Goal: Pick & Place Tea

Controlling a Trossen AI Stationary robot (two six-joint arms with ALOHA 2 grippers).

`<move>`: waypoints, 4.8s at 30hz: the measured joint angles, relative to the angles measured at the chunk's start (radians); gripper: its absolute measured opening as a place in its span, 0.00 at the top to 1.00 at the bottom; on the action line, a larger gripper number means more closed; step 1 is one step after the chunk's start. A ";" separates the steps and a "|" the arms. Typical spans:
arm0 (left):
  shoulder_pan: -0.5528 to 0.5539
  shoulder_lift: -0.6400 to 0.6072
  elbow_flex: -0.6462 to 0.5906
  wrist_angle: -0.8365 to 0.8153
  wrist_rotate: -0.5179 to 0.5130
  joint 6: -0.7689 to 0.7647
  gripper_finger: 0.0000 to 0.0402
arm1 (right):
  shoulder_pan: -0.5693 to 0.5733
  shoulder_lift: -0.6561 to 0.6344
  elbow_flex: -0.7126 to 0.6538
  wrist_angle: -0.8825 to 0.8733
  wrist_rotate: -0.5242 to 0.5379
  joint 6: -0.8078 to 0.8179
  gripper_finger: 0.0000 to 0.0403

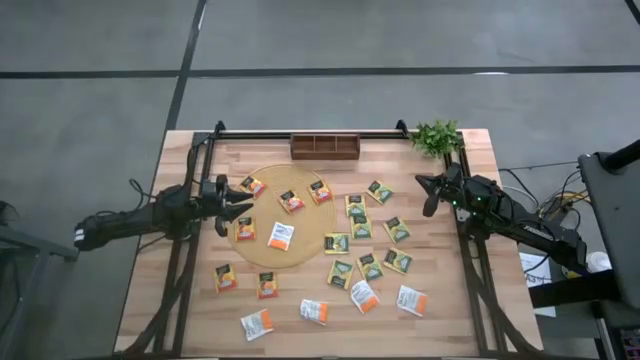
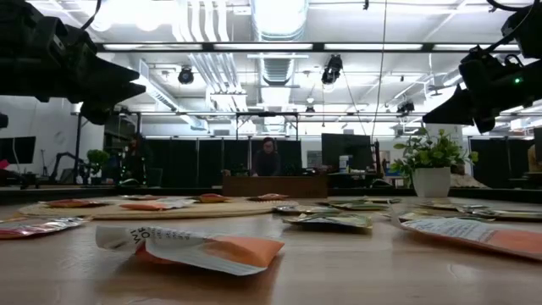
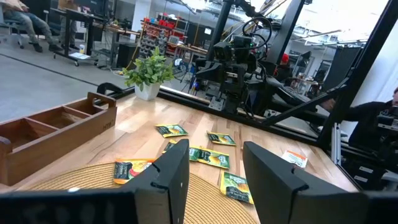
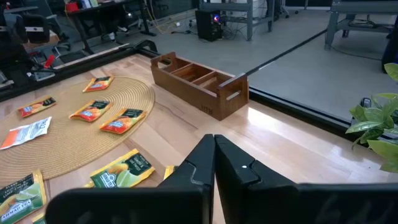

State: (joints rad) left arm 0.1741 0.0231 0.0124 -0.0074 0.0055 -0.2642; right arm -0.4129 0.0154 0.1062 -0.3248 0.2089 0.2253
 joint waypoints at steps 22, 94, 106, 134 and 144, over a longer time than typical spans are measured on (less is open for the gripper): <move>0.000 0.000 0.000 0.000 0.000 0.000 0.64 | 0.000 0.000 0.000 0.000 0.000 -0.374 0.98; 0.000 0.000 0.000 0.000 0.000 0.000 0.64 | 0.000 0.840 1.452 0.311 0.387 -0.580 0.98; 0.000 0.000 0.000 0.000 0.000 0.000 0.64 | 0.000 1.111 1.978 -0.011 0.448 -0.705 0.98; 0.000 0.000 0.000 0.000 0.000 0.000 0.64 | -0.191 1.517 2.251 -0.531 0.256 -0.551 0.98; 0.000 0.000 0.000 0.000 0.000 0.000 0.64 | -0.344 1.581 2.251 -0.964 -0.561 -0.278 0.98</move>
State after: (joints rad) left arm 0.1741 0.0231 0.0128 -0.0075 0.0059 -0.2646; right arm -0.7565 1.5962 2.3573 -1.2893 -0.3521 -0.0528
